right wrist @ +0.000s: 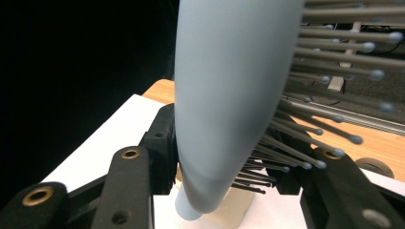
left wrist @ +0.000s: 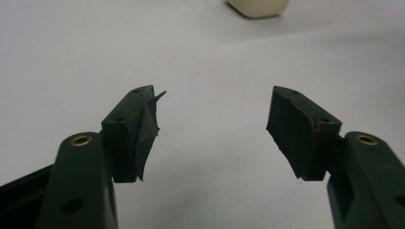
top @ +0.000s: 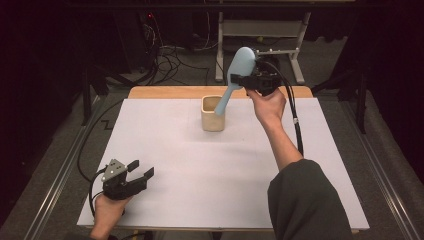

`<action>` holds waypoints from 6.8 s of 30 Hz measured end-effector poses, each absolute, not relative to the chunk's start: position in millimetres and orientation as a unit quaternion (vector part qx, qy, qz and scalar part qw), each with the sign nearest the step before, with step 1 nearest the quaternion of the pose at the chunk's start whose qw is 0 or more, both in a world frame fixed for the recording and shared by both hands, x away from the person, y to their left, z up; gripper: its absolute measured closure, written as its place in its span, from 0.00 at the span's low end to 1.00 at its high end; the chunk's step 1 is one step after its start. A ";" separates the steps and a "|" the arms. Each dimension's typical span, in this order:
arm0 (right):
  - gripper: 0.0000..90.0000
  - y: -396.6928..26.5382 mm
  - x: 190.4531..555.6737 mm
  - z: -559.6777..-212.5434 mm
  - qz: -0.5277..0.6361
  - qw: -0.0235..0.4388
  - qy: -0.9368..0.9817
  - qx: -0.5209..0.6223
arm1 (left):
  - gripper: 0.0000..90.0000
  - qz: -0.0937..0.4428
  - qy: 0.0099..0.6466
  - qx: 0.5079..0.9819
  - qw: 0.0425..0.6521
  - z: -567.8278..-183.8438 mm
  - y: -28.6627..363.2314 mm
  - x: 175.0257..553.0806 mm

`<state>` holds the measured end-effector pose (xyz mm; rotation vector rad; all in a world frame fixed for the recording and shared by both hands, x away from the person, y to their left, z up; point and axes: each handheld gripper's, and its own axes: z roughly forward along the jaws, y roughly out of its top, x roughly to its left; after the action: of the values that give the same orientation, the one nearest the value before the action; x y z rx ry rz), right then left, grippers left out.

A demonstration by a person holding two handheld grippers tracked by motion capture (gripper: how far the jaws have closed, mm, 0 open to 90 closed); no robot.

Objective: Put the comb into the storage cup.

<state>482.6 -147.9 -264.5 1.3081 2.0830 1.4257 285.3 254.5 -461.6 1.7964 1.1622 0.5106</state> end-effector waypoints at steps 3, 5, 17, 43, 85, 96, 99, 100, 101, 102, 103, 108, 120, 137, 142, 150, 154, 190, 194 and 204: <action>0.60 -146.0 484.8 -262.9 0.497 0.153 0.721 0.457 | 0.39 0.207 0.472 0.727 0.454 -461.7 254.3 285.4; 0.60 -144.3 486.8 -262.6 0.495 0.157 0.721 0.459 | 0.39 0.207 0.472 0.727 0.455 -461.6 254.3 285.3; 0.60 -132.9 500.0 -273.9 0.487 0.168 0.713 0.476 | 0.39 0.207 0.470 0.729 0.453 -461.8 253.8 284.5; 0.59 -116.3 505.8 -291.7 0.449 0.180 0.737 0.472 | 0.39 0.210 0.466 0.732 0.450 -461.5 252.8 283.4; 0.59 -105.0 507.6 -319.1 0.421 0.172 0.755 0.472 | 0.39 0.213 0.465 0.730 0.453 -460.3 254.4 281.4; 0.59 -100.3 507.4 -324.5 0.414 0.167 0.761 0.471 | 0.39 0.214 0.466 0.730 0.452 -460.2 255.0 281.2; 0.59 -98.7 507.5 -326.4 0.411 0.166 0.763 0.470 | 0.39 0.214 0.465 0.730 0.452 -460.2 255.1 281.3; 0.59 -98.2 507.5 -326.9 0.410 0.167 0.764 0.470 | 0.39 0.214 0.466 0.730 0.452 -460.2 255.1 281.3; 0.59 -97.8 507.3 -327.2 0.409 0.167 0.764 0.469 | 0.39 0.214 0.465 0.730 0.452 -460.2 255.2 281.3; 0.59 -97.3 507.3 -327.6 0.409 0.168 0.764 0.469 | 0.39 0.214 0.466 0.730 0.452 -460.2 255.1 281.3; 0.58 -96.9 507.3 -328.0 0.409 0.168 0.765 0.468 | 0.39 0.214 0.465 0.730 0.452 -460.2 255.1 281.3; 0.58 -94.9 507.2 -330.1 0.405 0.167 0.769 0.466 | 0.39 0.215 0.465 0.730 0.452 -460.1 255.3 281.3; 0.58 -91.5 507.9 -335.0 0.397 0.162 0.774 0.465 | 0.39 0.215 0.465 0.730 0.453 -460.3 255.2 281.6; 0.57 -91.9 508.5 -344.4 0.388 0.154 0.778 0.469 | 0.39 0.213 0.465 0.730 0.452 -460.7 254.9 282.1; 0.57 -90.6 508.3 -345.9 0.386 0.154 0.779 0.469 | 0.39 0.213 0.465 0.731 0.451 -460.5 255.0 281.9; 0.57 -88.5 508.2 -347.2 0.389 0.154 0.779 0.467 | 0.39 0.213 0.465 0.731 0.452 -460.4 254.8 281.8; 0.57 -88.7 508.2 -347.5 0.390 0.151 0.779 0.467 | 0.39 0.214 0.465 0.731 0.451 -460.3 254.9 281.8; 0.45 -95.5 502.1 -342.7 0.398 0.146 0.780 0.460 | 0.39 0.215 0.464 0.730 0.452 -460.3 253.5 281.8; 0.45 -96.7 500.9 -343.0 0.404 0.152 0.778 0.456 | 0.39 0.215 0.464 0.730 0.453 -460.3 253.5 281.8; 0.39 -101.0 496.9 -345.2 0.404 0.161 0.780 0.450 | 0.39 0.214 0.463 0.732 0.451 -460.5 253.1 282.2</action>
<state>496.9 -101.0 -345.2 1.2842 2.2273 1.1543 282.2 253.1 -460.5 1.8090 1.1441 0.5295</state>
